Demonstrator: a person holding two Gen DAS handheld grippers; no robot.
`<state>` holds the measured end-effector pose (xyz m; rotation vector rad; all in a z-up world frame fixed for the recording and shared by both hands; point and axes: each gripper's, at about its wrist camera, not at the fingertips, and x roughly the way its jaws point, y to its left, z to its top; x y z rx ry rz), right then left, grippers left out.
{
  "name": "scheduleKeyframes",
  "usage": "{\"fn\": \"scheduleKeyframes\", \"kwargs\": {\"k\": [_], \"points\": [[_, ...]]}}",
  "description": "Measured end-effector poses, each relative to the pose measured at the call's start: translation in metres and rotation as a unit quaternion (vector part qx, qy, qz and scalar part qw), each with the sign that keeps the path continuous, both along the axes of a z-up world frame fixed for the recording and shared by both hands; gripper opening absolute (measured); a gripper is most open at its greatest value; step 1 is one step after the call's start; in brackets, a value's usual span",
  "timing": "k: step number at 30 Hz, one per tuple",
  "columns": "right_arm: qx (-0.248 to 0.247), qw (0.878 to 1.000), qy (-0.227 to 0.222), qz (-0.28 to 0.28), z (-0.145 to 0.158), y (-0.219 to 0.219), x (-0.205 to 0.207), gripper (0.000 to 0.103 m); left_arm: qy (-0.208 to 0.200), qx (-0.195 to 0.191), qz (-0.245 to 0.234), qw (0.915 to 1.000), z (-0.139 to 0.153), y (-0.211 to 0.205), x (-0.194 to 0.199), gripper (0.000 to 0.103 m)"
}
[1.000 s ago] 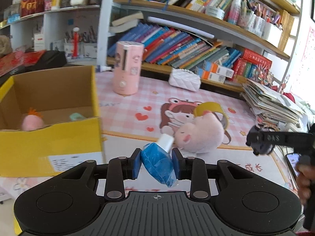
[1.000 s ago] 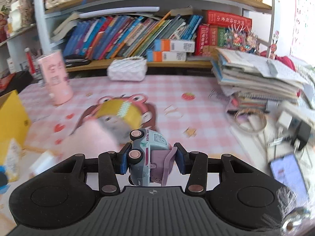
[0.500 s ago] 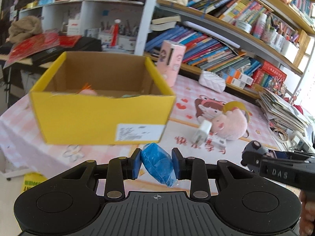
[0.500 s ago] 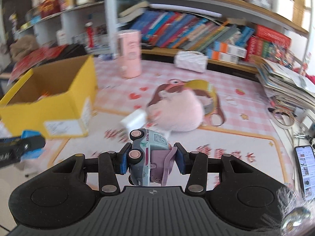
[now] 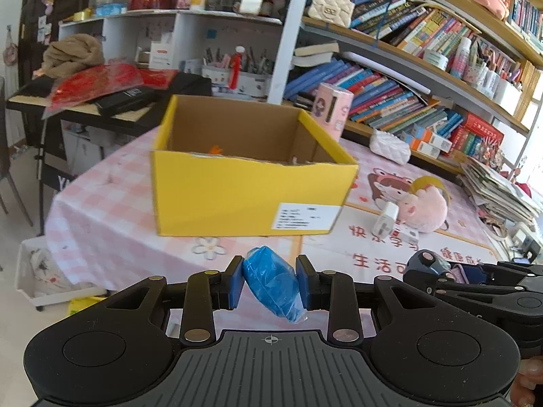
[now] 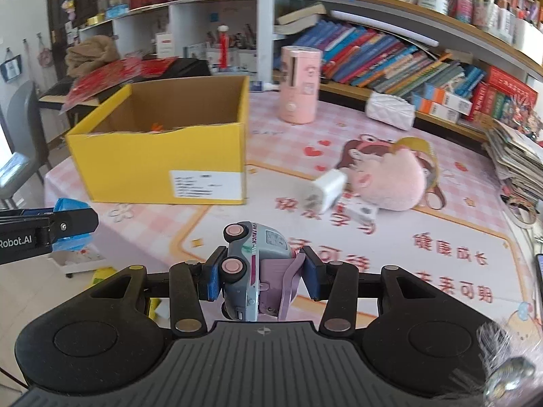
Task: Organize objects
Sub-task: 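Lift the pouch with the left gripper while the right carries the car toward the yellow box, then lower the pouch into the box and open the left gripper while the right releases the car inside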
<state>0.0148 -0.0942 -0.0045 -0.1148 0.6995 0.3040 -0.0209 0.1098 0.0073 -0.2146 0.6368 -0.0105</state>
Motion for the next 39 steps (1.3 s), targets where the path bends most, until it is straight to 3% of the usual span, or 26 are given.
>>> {"fn": "scheduleKeyframes", "kwargs": {"k": [11,23,32,39], "points": [[0.0,0.999,-0.011,0.032,0.008,0.041,-0.01,0.043,-0.022,0.006,0.023,0.9995,0.009,0.033,-0.019,0.031],[-0.009,0.999,-0.001,0.04,0.006,0.063,-0.006,0.043,-0.023,0.006,0.021,0.9995,0.008,0.041,-0.02,0.03],[-0.01,0.999,-0.003,0.05,0.013,0.075,0.013,0.043,-0.029,0.004,0.011,0.9995,0.017,0.049,0.001,0.03],[0.009,0.998,-0.022,0.054,0.031,0.082,0.051,0.043,-0.054,0.01,0.029,0.9981,0.034,0.057,0.036,0.03]]}}
